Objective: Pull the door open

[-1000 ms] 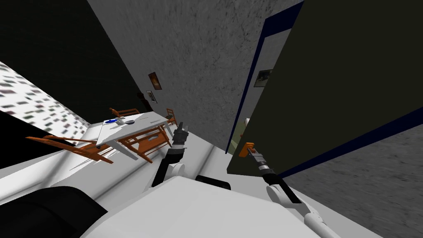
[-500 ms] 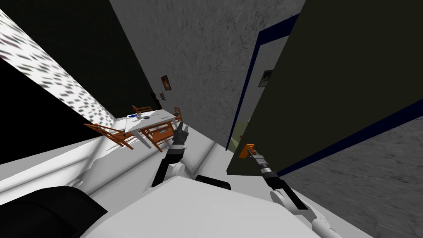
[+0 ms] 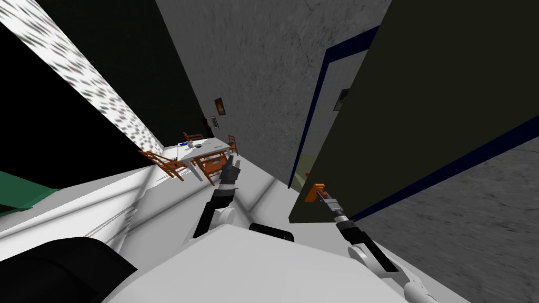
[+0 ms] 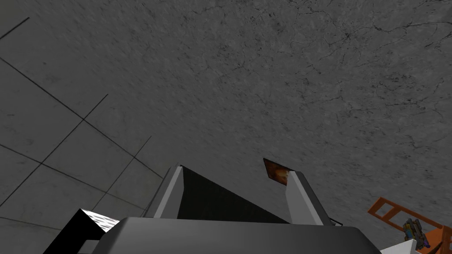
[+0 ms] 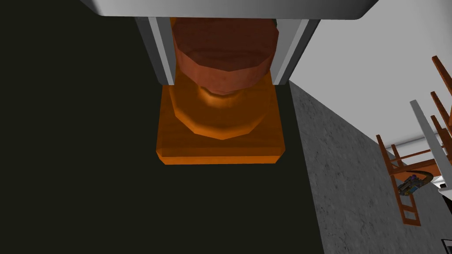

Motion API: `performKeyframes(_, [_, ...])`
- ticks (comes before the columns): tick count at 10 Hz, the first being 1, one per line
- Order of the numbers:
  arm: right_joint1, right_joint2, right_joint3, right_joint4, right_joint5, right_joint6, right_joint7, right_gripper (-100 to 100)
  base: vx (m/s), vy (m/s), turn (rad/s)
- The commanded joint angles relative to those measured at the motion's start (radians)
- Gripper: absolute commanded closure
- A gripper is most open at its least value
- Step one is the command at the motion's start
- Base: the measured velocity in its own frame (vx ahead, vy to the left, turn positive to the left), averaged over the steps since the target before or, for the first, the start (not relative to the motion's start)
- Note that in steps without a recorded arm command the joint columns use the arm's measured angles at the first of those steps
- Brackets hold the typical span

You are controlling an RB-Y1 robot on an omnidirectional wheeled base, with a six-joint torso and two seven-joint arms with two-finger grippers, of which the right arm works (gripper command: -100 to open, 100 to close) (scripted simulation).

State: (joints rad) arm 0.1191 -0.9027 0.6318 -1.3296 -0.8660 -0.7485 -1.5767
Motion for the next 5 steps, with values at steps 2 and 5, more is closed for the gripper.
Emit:
performKeyframes(2, [0.003, -0.016, 0.025, 0.003, 0.013, -0.027, -0.025, 100, -0.206, -0.135, 0.137])
performKeyframes(5, [0.003, -0.039, 0.047, 0.010, 0.025, -0.057, -0.053, 100, -0.214, -0.107, 0.158])
